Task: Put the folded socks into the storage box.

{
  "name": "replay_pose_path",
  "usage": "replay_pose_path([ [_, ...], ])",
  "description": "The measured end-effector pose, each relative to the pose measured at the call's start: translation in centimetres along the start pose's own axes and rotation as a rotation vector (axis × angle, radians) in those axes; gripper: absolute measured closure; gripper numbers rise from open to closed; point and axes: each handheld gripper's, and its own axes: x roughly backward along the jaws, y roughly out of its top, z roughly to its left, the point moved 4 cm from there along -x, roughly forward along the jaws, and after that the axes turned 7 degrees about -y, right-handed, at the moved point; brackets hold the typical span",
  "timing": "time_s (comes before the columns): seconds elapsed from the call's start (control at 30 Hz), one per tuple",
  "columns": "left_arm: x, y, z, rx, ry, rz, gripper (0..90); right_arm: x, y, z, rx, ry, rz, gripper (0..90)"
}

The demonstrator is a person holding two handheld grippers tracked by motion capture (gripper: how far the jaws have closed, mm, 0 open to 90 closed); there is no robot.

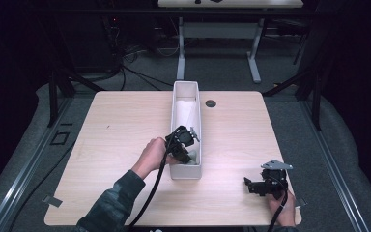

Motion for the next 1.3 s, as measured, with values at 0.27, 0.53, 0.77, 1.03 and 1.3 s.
replay_pose_path([
  [0.27, -0.1, -0.1, 0.0, 0.002, -0.014, 0.011, 73.3, 0.0, 0.0, 0.0, 0.000, 0.000, 0.000, 0.8],
  [0.53, -0.6, -0.1, 0.0, 0.003, -0.015, 0.026, 76.3, 0.0, 0.0, 0.0, 0.000, 0.000, 0.000, 0.8],
  [0.77, -0.5, -0.2, 0.1, 0.011, -0.012, 0.015, 70.4, 0.0, 0.0, 0.0, 0.000, 0.000, 0.000, 0.8],
  [1.03, 0.5, 0.0, 0.2, 0.015, 0.027, -0.028, 57.5, 0.0, 0.0, 0.0, 0.000, 0.000, 0.000, 0.8],
  [1.3, 1.5, 0.3, 0.1, 0.021, 0.073, -0.063, 40.9, 0.0, 0.0, 0.0, 0.000, 0.000, 0.000, 0.8],
])
